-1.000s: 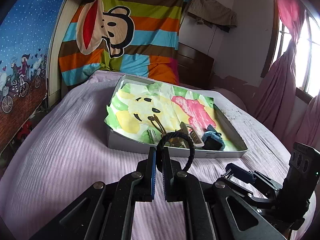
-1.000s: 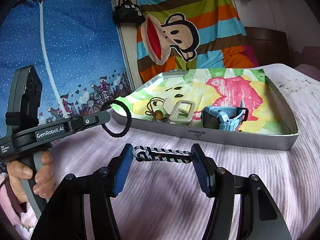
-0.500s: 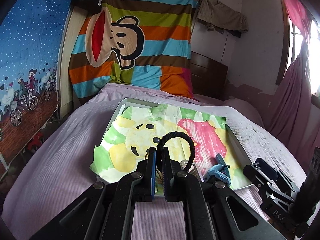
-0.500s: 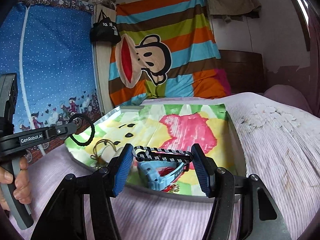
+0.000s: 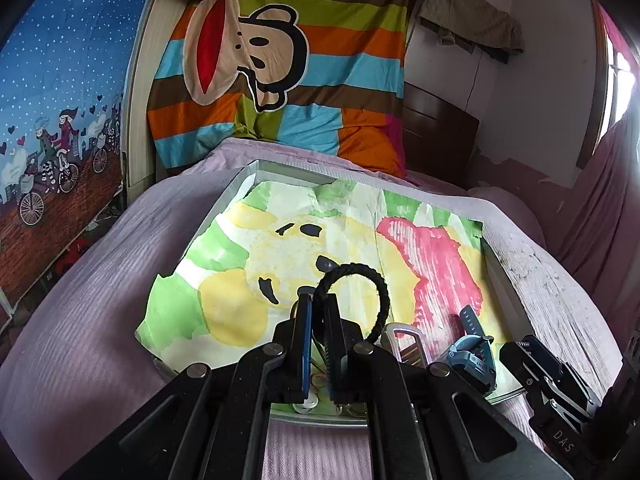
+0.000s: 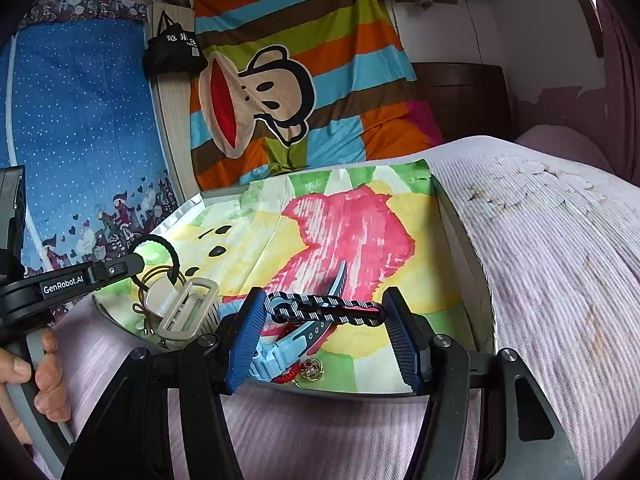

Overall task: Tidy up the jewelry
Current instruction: 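Carry the hair tie and striped bracelet into the tray and open both tools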

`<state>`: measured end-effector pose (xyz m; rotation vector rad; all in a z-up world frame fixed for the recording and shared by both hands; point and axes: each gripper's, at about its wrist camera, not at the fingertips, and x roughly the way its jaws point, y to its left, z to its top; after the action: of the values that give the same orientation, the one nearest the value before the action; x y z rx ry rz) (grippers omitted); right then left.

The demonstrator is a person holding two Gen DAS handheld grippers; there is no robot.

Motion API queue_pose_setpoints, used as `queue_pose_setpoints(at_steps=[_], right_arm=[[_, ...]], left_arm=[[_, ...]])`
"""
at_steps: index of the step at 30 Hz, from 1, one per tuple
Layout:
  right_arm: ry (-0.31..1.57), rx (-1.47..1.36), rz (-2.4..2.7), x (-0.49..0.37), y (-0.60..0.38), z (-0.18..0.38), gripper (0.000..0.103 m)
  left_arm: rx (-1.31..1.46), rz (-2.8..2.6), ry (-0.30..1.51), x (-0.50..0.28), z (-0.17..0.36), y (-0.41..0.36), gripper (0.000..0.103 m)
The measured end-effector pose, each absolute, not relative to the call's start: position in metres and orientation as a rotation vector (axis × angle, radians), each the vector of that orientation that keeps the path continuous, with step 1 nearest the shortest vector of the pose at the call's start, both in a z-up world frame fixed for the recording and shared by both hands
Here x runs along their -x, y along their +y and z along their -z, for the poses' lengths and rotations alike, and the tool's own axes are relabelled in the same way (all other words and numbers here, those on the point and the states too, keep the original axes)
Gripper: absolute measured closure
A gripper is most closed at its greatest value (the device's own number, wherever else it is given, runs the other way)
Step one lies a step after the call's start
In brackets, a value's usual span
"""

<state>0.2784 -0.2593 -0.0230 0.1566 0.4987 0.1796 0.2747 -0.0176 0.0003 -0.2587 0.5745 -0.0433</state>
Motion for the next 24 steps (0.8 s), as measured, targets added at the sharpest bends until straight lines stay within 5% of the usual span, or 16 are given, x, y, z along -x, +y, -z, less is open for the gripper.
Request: queue_pose_setpoints(at_steps=[24], right_arm=[[0.539,-0.185,-0.194,-0.285,-0.26,0.037,0.047]], left_arm=[[0.248,0.046,0.573,-0.277,0.004,-0.024,0.097]])
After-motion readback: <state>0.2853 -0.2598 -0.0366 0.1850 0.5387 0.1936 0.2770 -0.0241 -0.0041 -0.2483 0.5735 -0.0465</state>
